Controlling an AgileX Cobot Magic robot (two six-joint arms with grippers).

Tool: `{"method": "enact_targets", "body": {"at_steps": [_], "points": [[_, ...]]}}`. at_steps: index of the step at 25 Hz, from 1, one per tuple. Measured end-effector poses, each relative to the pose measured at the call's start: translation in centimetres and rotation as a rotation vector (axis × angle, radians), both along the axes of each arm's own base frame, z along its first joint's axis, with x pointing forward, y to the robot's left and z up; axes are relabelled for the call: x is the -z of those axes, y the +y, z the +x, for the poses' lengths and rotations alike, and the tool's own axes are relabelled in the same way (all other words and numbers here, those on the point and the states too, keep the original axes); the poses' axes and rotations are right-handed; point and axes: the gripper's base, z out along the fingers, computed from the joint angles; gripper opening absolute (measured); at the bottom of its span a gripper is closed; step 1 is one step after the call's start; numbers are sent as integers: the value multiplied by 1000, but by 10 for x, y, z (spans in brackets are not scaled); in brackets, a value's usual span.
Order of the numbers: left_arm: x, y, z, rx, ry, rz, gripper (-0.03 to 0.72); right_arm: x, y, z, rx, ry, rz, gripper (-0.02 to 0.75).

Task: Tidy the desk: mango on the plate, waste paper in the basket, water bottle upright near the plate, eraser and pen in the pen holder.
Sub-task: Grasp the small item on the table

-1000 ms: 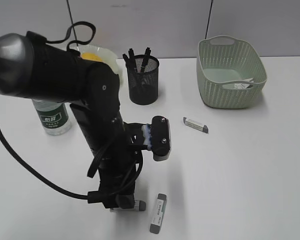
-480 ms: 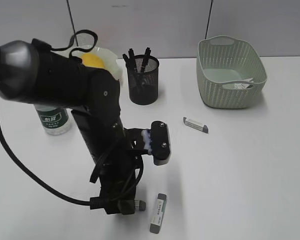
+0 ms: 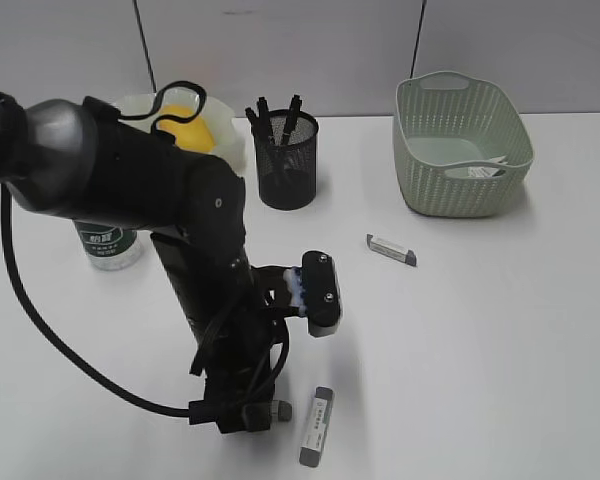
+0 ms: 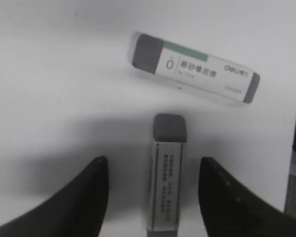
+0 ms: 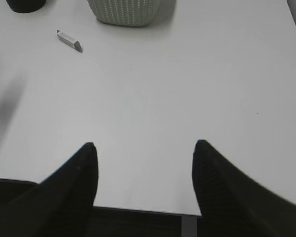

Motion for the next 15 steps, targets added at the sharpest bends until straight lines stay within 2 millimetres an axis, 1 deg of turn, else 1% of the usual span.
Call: {"method": "enact_targets", "body": {"at_steps": [2,3,5,6,12,15], "points": [[0,0,0,-10,-2,-2,360,0,0,0,0,0,0,479],[0,0,0,-13,-3,-2,311,0,0,0,0,0,0,479],[0,0,0,-15,-2,-2,188,0,0,0,0,0,0,479],[0,0,0,-14,-3,0,144,0,0,0,0,0,0,479],[-1,2,1,-6,-13,19,141,0,0,0,0,0,0,479],[-11,3,2,-2,-37,14,141,0,0,0,0,0,0,479]]}}
